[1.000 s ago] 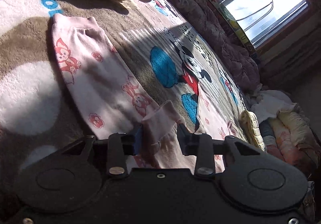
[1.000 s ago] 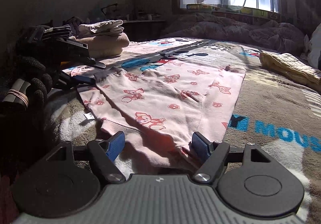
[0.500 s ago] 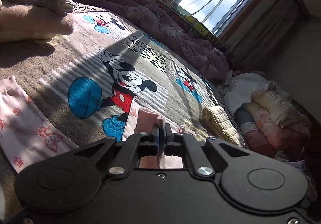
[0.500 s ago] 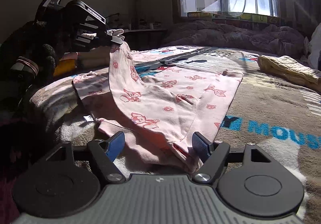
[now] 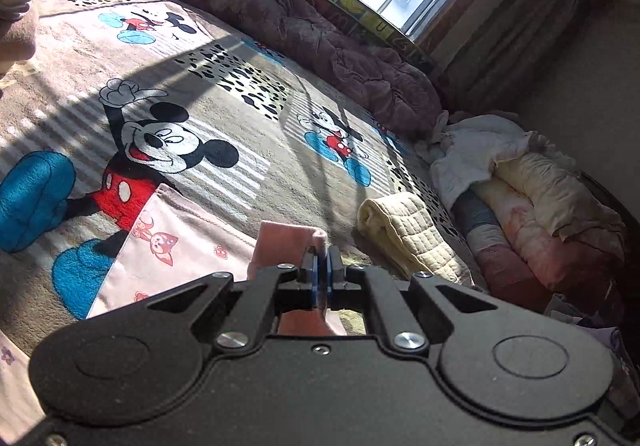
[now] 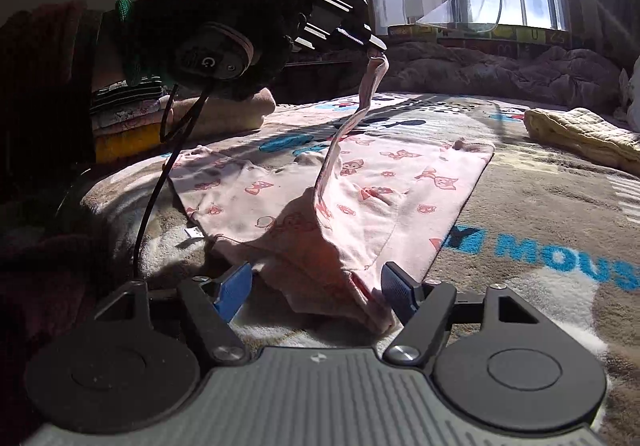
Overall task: Fold clothes
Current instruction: 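Lift the held edge and fold it over the garment with the left gripper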
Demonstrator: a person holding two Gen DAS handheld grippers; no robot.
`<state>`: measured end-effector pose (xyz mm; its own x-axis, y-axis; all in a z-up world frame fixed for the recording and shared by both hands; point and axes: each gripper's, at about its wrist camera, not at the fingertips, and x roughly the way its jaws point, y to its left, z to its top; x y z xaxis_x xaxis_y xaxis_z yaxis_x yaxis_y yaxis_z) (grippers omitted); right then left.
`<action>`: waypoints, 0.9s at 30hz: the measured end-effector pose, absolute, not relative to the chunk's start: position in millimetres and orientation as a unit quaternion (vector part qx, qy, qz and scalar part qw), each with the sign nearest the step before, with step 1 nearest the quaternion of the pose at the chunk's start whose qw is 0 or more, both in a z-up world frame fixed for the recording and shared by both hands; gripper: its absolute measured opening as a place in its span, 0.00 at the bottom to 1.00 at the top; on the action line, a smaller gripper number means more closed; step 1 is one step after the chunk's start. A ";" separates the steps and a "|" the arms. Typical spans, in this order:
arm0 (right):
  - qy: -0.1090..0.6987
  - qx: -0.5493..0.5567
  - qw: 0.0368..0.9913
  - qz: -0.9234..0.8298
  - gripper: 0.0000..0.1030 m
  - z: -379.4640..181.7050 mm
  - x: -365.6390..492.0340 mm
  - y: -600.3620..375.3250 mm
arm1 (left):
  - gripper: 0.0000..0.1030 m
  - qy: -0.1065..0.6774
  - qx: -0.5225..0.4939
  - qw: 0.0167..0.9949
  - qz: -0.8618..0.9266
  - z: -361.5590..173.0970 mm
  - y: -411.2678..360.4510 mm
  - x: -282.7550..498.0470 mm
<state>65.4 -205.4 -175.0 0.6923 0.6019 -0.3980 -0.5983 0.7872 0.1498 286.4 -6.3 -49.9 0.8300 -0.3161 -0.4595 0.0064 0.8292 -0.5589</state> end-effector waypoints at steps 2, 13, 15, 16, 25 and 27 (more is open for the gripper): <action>0.219 0.009 0.919 0.327 0.69 -175.2 66.2 -208.3 | 0.01 0.285 -0.275 0.914 -0.084 -57.3 -15.9 298.4; 0.237 0.020 0.912 0.335 0.70 -175.9 73.5 -208.6 | 0.01 0.314 -0.221 0.921 -0.060 -92.6 -54.3 332.8; 0.243 0.040 0.909 0.337 0.70 -176.2 76.4 -212.5 | 0.01 0.318 -0.212 0.922 -0.059 -96.5 -59.9 337.4; 0.246 0.048 0.908 0.337 0.70 -176.6 77.7 -214.1 | 0.01 0.319 -0.206 0.923 -0.058 -98.1 -62.6 339.8; 0.260 0.085 0.901 0.337 0.70 -180.1 85.3 -222.0 | 0.01 0.329 -0.134 0.934 -0.048 -110.4 -90.1 361.2; 0.265 0.097 0.897 0.339 0.71 -181.3 87.9 -224.0 | 0.01 0.332 -0.114 0.935 -0.048 -114.4 -97.1 365.7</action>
